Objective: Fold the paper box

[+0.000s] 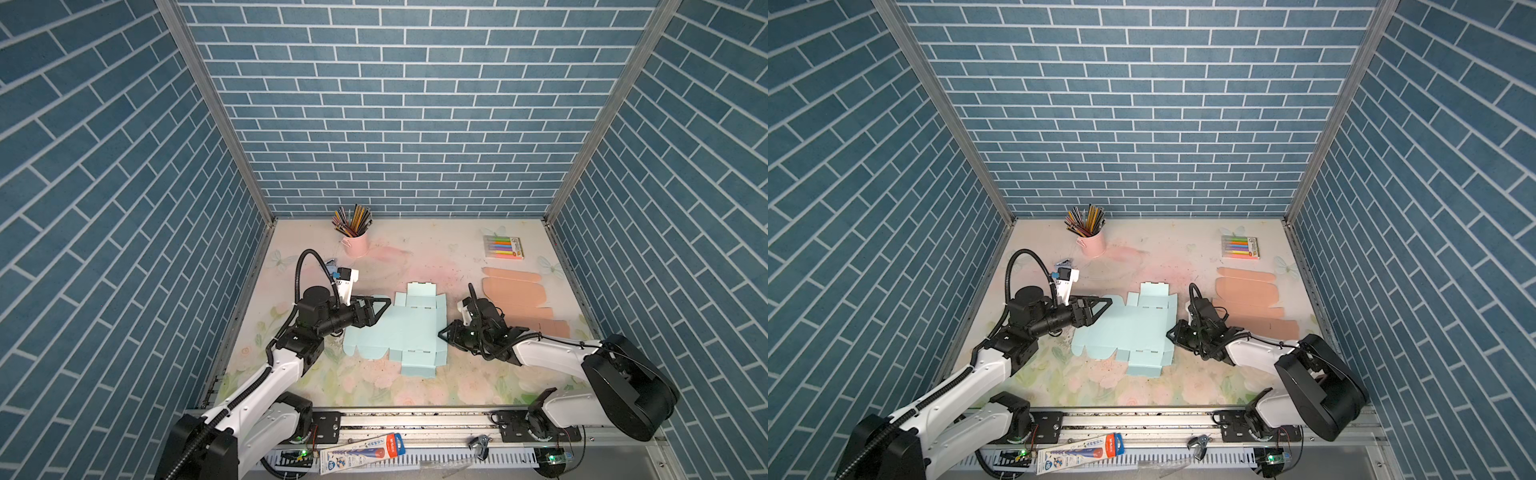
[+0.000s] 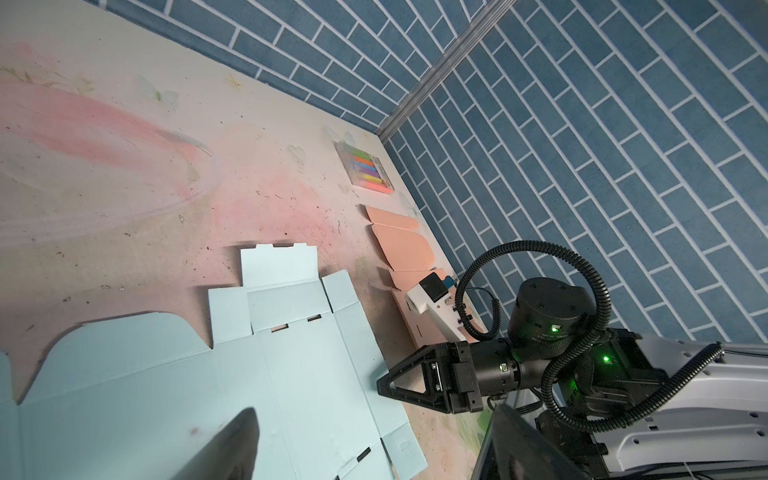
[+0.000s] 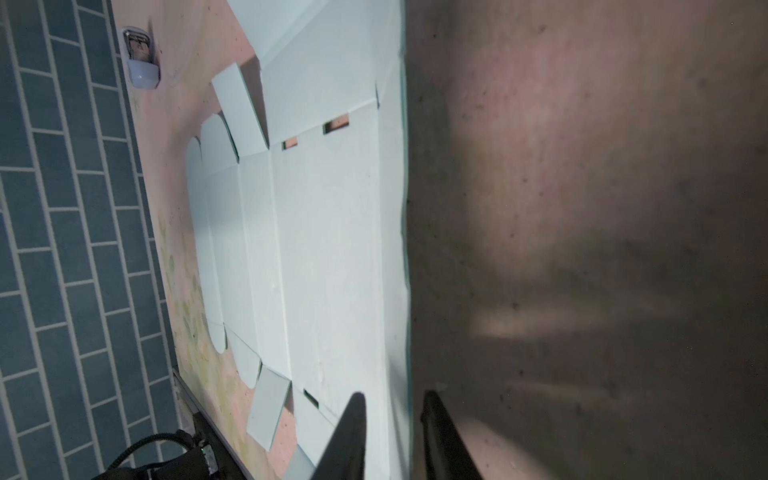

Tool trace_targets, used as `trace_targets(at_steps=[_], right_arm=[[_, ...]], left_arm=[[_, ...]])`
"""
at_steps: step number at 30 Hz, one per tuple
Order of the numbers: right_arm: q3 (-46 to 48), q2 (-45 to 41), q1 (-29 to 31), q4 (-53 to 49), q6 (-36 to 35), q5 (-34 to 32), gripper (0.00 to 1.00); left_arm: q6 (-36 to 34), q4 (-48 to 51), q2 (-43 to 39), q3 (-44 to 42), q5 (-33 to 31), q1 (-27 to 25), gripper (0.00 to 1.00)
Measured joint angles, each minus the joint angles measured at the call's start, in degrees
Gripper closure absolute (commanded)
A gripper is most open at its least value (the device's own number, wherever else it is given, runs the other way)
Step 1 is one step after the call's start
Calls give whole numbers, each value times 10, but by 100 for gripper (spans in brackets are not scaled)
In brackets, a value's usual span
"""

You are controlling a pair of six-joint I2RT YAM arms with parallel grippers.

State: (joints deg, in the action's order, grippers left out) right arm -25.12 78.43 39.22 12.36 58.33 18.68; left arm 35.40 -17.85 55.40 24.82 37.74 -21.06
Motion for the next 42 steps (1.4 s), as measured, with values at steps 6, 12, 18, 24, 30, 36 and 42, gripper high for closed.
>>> trace_targets(at_steps=[6, 12, 18, 24, 30, 36, 42], right_arm=[[0, 1, 1, 18, 5, -5, 85], [0, 2, 1, 24, 5, -6, 89], [0, 7, 1, 25, 4, -10, 98], [-8, 10, 1, 3, -7, -15, 100], [-79, 11, 1, -94, -73, -25, 100], [-163, 13, 1, -190, -156, -33, 100], [-197, 6, 0, -252, -212, -32, 100]], left_arm=[[0, 0, -1, 0, 0, -3, 12], [0, 0, -2, 0, -2, -3, 12], [1, 0, -2, 0, -3, -3, 12], [0, 11, -2, 1, -6, -3, 18], [-10, 39, 6, 22, -6, -4, 50], [-14, 39, 45, 49, -8, -12, 76], [-13, 33, 112, 94, -13, -39, 95]])
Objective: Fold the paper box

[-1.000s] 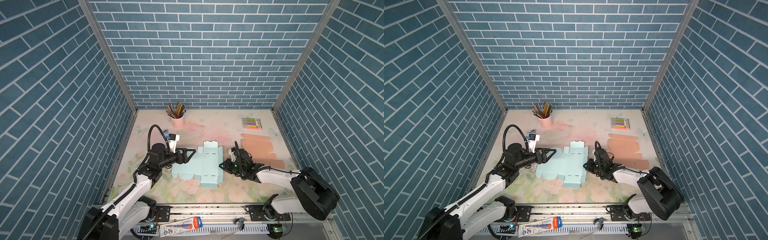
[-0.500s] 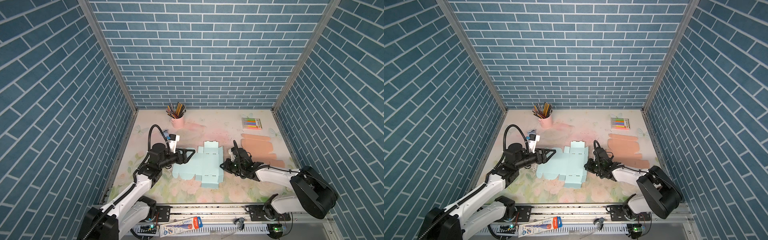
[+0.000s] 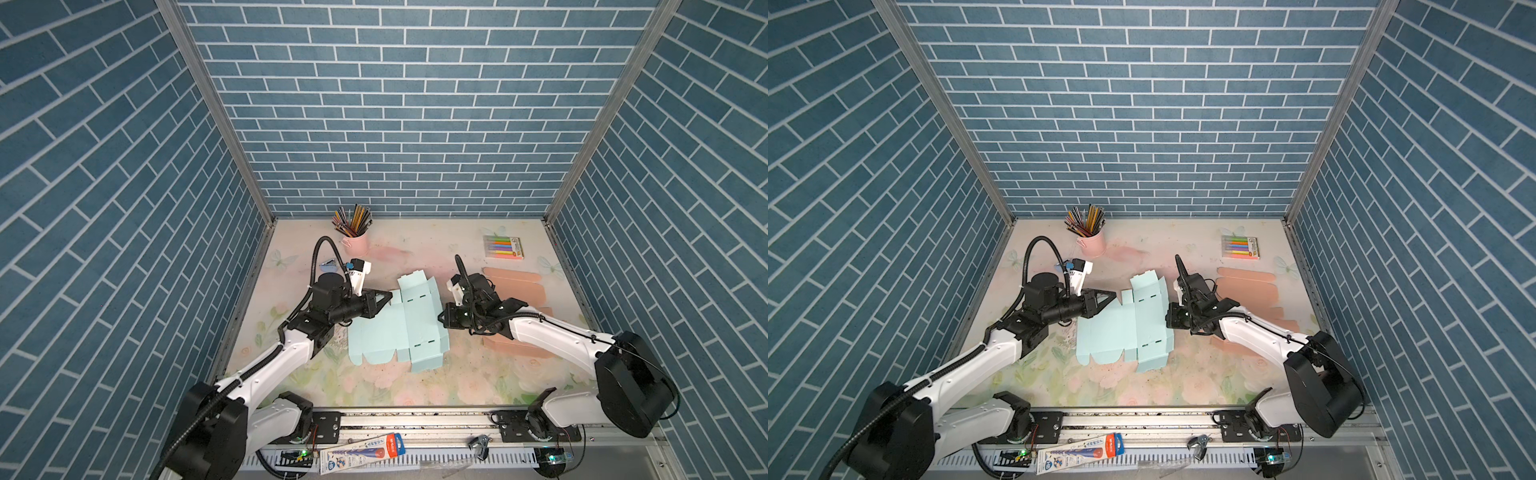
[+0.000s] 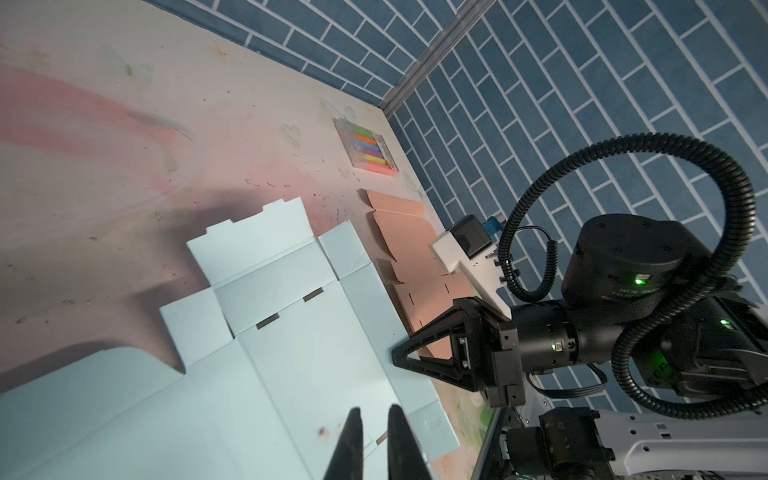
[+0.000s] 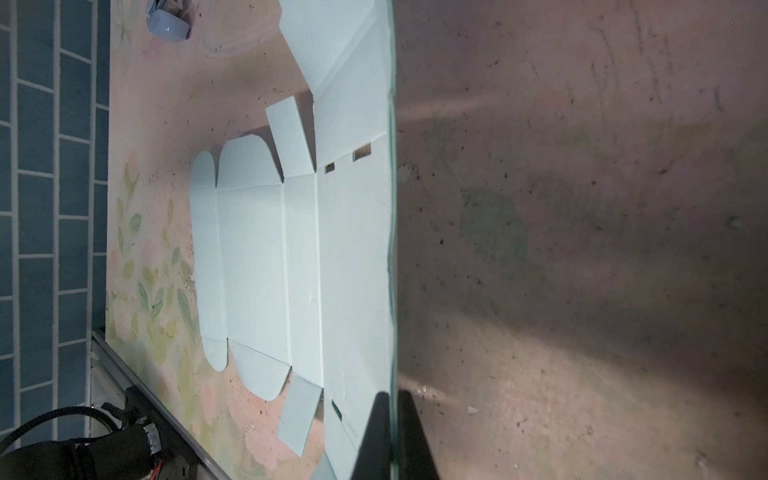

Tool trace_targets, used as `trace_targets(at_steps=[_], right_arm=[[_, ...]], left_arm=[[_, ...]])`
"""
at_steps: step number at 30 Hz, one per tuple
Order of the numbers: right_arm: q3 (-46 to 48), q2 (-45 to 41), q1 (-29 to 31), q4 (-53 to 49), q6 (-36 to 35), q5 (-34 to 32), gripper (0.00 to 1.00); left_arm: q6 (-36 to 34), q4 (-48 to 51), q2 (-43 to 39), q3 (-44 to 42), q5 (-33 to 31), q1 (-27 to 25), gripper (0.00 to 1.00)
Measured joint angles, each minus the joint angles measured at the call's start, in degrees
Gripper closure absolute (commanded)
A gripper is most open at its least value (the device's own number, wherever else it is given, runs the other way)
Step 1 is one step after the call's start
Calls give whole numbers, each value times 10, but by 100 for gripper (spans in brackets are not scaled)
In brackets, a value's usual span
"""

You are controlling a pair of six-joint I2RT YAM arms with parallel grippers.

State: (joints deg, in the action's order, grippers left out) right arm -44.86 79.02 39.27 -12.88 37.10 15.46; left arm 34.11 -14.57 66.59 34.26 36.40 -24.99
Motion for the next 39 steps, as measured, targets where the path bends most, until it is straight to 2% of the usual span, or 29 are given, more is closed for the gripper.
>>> trace_targets(at_steps=[3, 13, 26, 31, 39], right_arm=[[-7, -16, 0, -21, -17, 4, 100], [-14, -62, 5, -66, -57, 13, 100], [-21, -82, 46, -91, -72, -4, 100], [-25, -83, 56, -92, -76, -20, 100], [-28, -83, 65, -102, -89, -46, 100]], left_arm=[[-1, -9, 38, 28, -3, -12, 100], [8, -52, 143, 92, -6, -26, 100], [-2, -65, 275, 211, -19, -54, 100], [-19, -49, 306, 254, -25, -61, 100], [-33, -22, 320, 258, -29, -66, 100]])
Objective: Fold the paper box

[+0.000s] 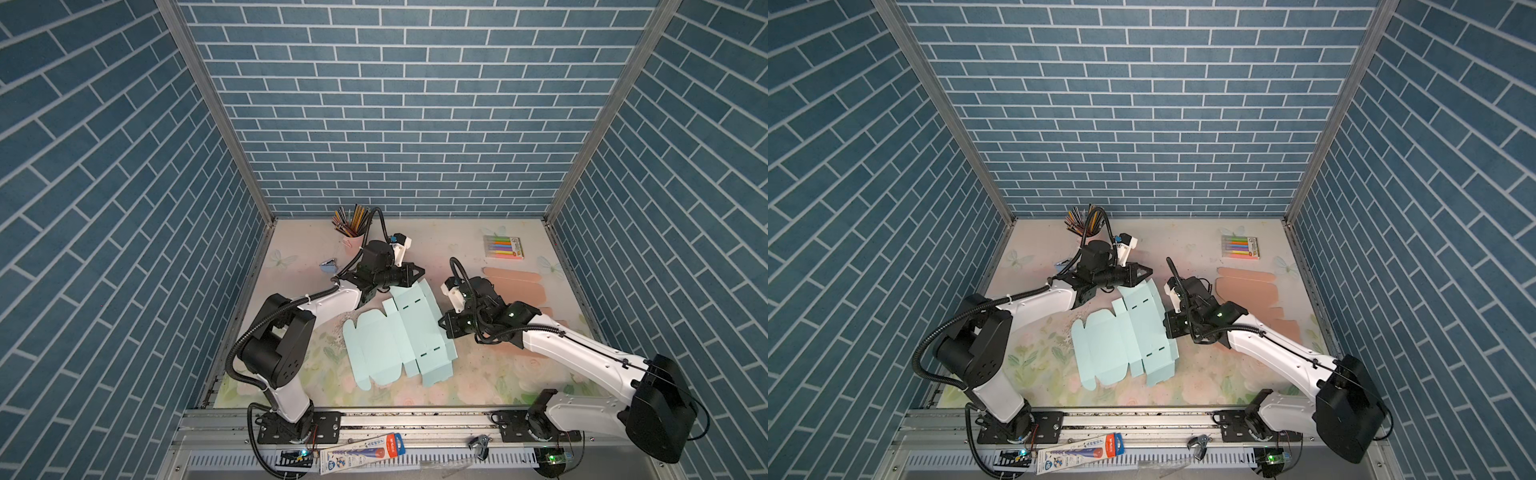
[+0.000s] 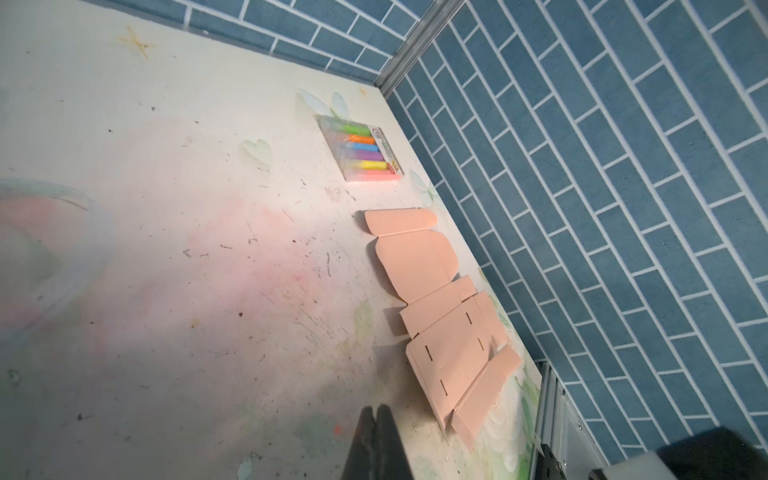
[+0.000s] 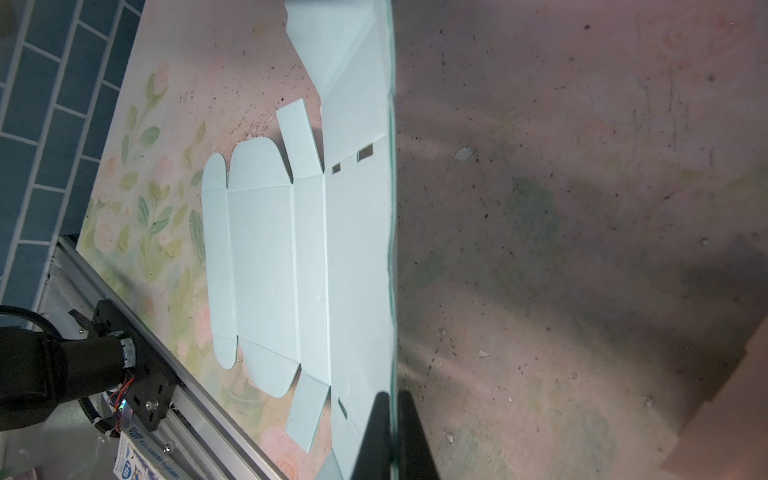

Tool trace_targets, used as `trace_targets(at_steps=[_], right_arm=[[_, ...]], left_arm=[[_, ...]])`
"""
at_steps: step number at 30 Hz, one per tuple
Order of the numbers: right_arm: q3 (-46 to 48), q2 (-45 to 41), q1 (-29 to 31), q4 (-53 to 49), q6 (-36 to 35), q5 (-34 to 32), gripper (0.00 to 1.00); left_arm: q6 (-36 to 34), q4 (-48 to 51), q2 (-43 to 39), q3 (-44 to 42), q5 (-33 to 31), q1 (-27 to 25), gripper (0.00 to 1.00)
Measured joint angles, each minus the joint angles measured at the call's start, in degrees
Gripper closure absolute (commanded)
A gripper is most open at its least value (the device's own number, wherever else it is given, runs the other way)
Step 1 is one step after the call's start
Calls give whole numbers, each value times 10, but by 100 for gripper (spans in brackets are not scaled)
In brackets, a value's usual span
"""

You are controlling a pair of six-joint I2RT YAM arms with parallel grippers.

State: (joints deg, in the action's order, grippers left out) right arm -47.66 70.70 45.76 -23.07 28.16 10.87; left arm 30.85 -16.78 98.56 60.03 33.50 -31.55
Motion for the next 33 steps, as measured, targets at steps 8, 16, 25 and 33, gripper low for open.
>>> trace_targets(at_steps=[8, 16, 25, 33], right_arm=[[-10, 0, 5, -13, -12, -20, 100], [-10, -2, 7, -19, -17, -30, 100], [-10, -3, 12, -23, -27, -41, 100], [-10, -6, 19, -23, -30, -45, 100]], left_arm=[[-16, 31, 5, 11, -3, -11, 100], [-24, 47, 2, 11, -9, -17, 100], [-44, 83, -3, 27, -26, -16, 100], [-83, 124, 43, 116, -7, -15, 100]])
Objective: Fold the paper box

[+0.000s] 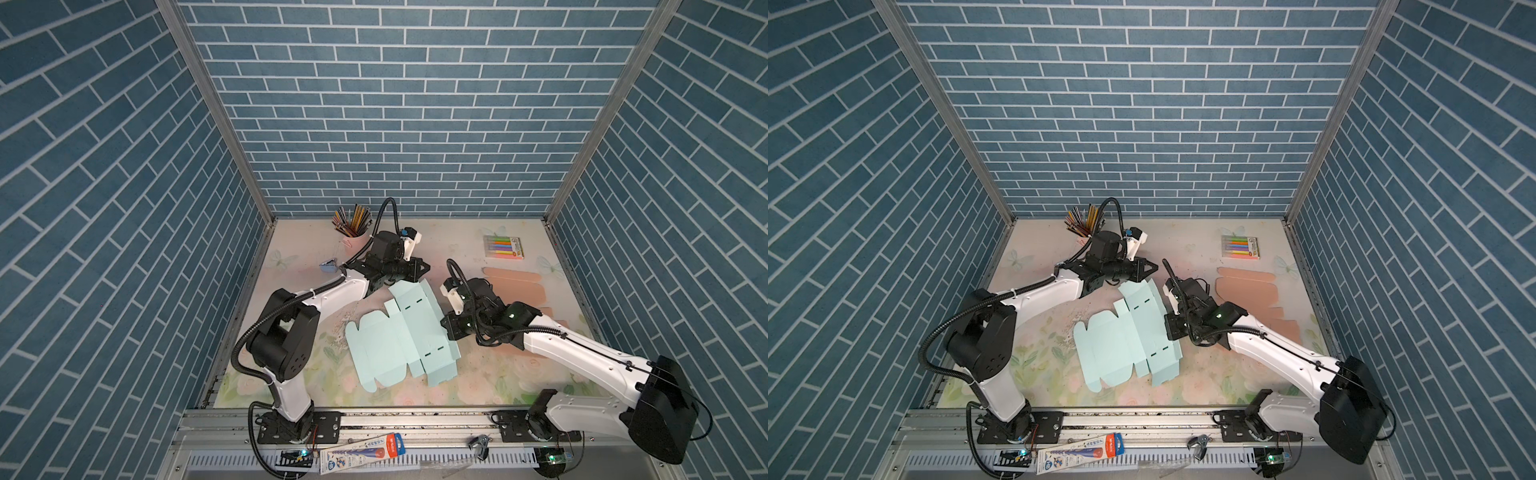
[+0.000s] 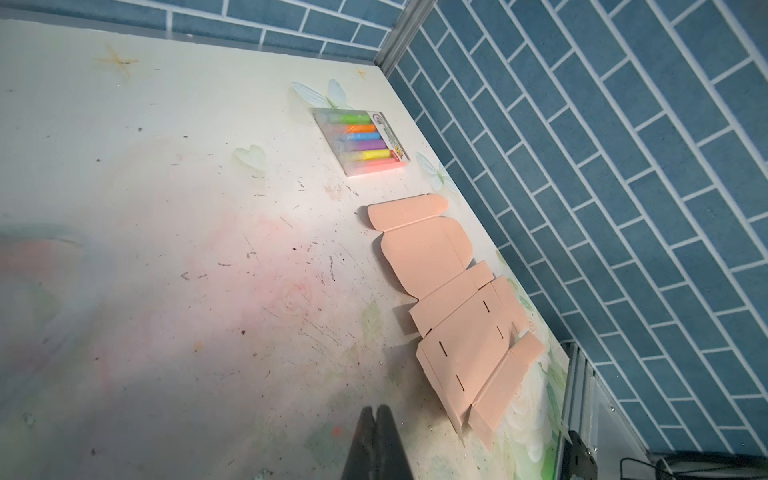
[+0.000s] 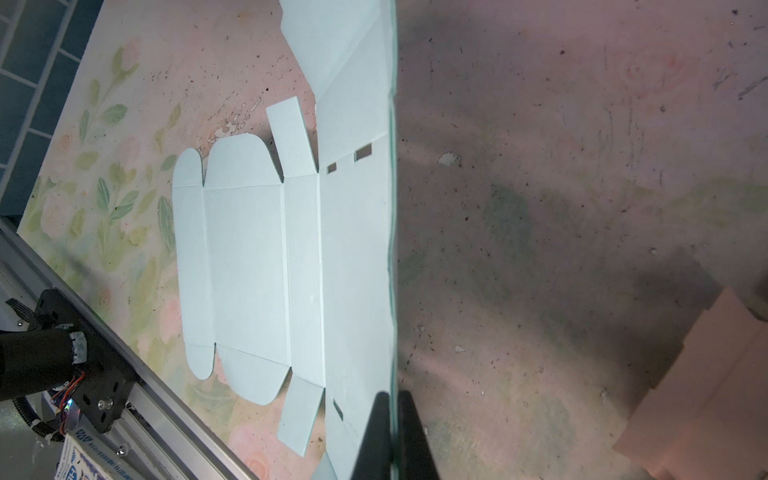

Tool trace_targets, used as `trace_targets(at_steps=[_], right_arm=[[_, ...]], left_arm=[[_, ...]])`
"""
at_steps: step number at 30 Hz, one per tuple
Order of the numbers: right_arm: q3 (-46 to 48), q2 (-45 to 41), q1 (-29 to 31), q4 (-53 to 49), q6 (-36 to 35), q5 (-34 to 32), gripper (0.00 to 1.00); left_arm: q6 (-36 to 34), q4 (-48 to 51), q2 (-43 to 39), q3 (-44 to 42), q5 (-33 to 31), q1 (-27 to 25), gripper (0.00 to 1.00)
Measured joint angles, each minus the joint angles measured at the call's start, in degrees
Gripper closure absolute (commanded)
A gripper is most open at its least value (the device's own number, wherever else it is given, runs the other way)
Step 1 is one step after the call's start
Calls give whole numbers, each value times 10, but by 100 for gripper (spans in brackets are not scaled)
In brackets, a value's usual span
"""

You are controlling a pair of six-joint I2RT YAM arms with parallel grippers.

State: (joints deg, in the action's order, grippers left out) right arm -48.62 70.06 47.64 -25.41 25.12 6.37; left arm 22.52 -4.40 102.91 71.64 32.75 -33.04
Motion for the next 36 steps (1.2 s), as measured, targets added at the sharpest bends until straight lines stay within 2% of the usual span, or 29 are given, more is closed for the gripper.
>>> trace_targets(at_steps=[10, 21, 36], right_arm=[[0, 0, 1, -9, -15, -8, 100], [-5, 0, 4, -35, -27, -24, 100], [-20, 0, 6, -46, -41, -49, 100]], left_arm=[[-64, 98, 18, 40, 23, -6, 100], [-92, 140, 7, 38, 22, -7, 100], [-110, 165, -42, -9, 25, -12, 100]])
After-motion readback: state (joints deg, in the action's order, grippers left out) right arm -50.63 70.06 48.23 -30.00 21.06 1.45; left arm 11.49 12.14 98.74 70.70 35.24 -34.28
